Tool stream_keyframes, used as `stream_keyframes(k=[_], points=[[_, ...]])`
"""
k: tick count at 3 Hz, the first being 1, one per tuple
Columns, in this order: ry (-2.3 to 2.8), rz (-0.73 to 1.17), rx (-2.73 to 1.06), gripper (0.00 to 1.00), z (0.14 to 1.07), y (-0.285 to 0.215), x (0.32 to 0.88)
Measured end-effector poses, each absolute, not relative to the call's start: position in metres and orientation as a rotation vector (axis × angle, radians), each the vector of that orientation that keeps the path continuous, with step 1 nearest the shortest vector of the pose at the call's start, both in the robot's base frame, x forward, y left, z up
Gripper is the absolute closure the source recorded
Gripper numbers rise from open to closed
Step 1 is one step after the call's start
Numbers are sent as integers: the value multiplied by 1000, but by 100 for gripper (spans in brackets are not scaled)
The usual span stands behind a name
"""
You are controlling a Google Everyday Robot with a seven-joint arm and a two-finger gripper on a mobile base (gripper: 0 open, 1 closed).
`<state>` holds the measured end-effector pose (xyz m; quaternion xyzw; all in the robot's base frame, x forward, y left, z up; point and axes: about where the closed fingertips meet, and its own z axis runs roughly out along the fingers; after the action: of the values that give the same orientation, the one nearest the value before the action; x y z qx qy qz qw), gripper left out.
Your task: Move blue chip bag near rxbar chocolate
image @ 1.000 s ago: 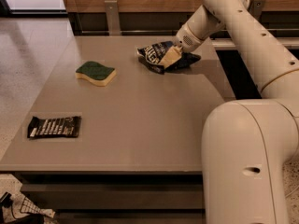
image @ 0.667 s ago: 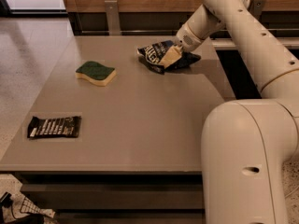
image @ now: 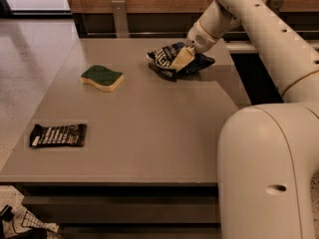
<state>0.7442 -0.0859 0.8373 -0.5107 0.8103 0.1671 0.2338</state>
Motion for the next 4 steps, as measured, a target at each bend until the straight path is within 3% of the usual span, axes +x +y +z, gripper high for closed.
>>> stream_keyframes(k=[2,4], points=[[2231,293,-1460,100,904,-74,674],[2165,246,-1520,100,932,-32,583]])
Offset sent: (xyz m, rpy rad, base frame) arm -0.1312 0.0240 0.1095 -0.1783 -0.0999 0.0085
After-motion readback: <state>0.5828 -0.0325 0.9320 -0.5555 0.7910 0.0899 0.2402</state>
